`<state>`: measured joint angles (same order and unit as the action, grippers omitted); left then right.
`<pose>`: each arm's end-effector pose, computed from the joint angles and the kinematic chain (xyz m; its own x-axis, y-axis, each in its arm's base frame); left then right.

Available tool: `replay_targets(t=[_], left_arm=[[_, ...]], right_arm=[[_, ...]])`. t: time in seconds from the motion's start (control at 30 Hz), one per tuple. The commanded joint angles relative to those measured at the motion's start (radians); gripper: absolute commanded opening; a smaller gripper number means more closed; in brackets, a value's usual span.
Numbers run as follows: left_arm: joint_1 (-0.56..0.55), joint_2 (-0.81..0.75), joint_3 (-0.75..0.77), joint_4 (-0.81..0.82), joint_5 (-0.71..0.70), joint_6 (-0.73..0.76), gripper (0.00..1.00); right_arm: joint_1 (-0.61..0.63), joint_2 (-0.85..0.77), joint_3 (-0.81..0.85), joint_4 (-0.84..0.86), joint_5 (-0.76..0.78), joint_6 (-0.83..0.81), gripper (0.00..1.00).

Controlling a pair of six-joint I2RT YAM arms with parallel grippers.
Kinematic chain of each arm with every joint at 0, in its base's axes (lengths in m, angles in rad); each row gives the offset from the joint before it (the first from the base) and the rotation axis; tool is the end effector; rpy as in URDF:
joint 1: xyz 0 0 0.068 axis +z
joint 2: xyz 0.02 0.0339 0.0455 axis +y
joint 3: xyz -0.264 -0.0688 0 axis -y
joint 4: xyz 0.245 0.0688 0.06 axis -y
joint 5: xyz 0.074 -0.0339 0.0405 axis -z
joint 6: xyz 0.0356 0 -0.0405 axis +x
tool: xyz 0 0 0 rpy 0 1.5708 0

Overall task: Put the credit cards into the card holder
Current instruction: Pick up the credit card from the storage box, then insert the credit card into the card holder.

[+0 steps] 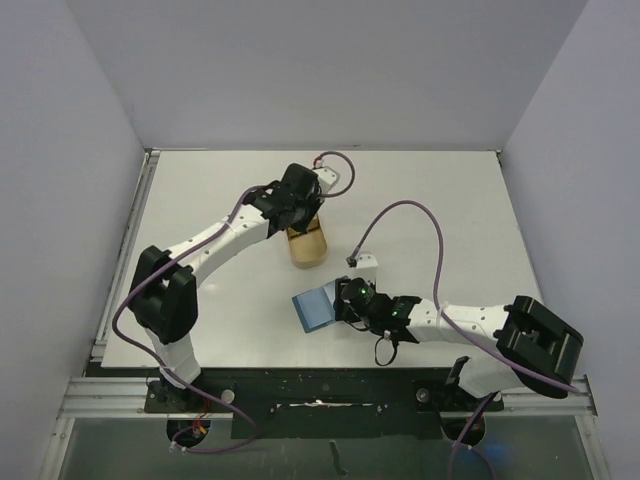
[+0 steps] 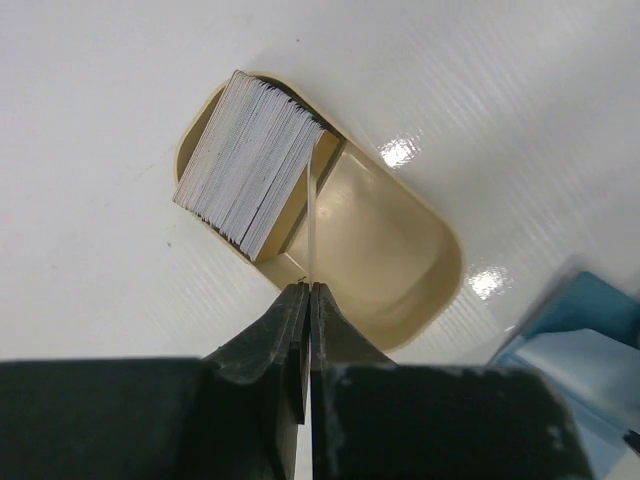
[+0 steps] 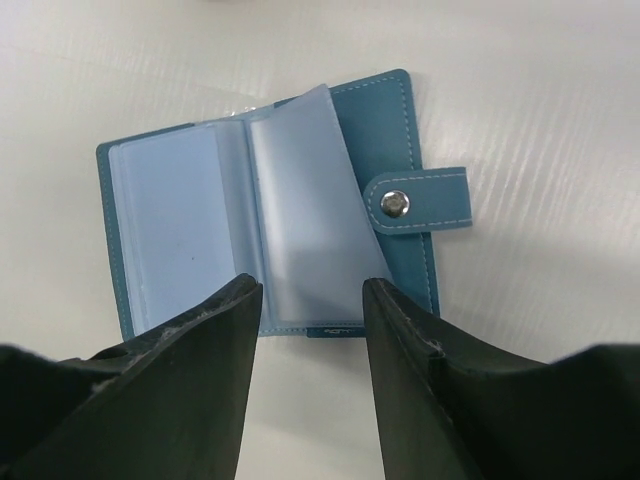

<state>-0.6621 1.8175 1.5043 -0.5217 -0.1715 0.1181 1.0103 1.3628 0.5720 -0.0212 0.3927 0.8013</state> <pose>0.3265 -0.2468 0.2703 -0.5198 0.5524 -0.6517 0.5807 0.7880 0.2047 0.1466 0.2079 0.1623 -0.7299 0.0853 -0.6782 -0.1700 0.9384 0.3010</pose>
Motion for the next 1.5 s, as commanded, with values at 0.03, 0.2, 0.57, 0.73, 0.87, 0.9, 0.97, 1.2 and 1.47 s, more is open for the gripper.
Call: replay_targets(t=[0.03,0.2,0.57,0.73,0.87,0.9,0.97,1.2,1.47], left_arm=[[0.018,-0.14,-0.016,0.015,0.111,-0.282,0.0],[0.03,-0.264,-0.182,0.129,0.235,-0.539,0.0],[0.002,-0.511,-0.67,0.454,0.358,-0.997,0.0],[-0.022,-0.539,-0.796,0.559,0.387,-1.099,0.0],[-0.042,-0.542,-0.842,0.608,0.387,-1.138,0.0],[-0.046,-0.539,-0.864,0.617,0.386,-1.145,0.0],[-0.051,-0.531,-0.894,0.632,0.383,-1.16,0.0],[-0.059,-0.526,-0.935,0.636,0.37,-1.159,0.0],[-0.05,-0.568,-0.987,0.638,0.369,-1.181,0.0]], right_arm=[[-0.03,-0.059,0.038,-0.001,0.035,-0.045,0.45],[-0.052,-0.061,0.037,-0.02,0.031,-0.049,0.45],[-0.072,-0.068,0.047,-0.037,0.035,-0.077,0.44],[-0.094,-0.026,0.082,-0.047,0.018,-0.118,0.46],[-0.098,-0.002,0.097,-0.046,0.014,-0.136,0.46],[-0.098,0.005,0.097,-0.042,0.008,-0.138,0.46],[-0.098,0.018,0.095,-0.035,-0.001,-0.133,0.44],[-0.088,0.004,0.045,-0.01,-0.035,-0.066,0.27],[-0.014,-0.014,-0.013,-0.011,-0.035,0.152,0.22]])
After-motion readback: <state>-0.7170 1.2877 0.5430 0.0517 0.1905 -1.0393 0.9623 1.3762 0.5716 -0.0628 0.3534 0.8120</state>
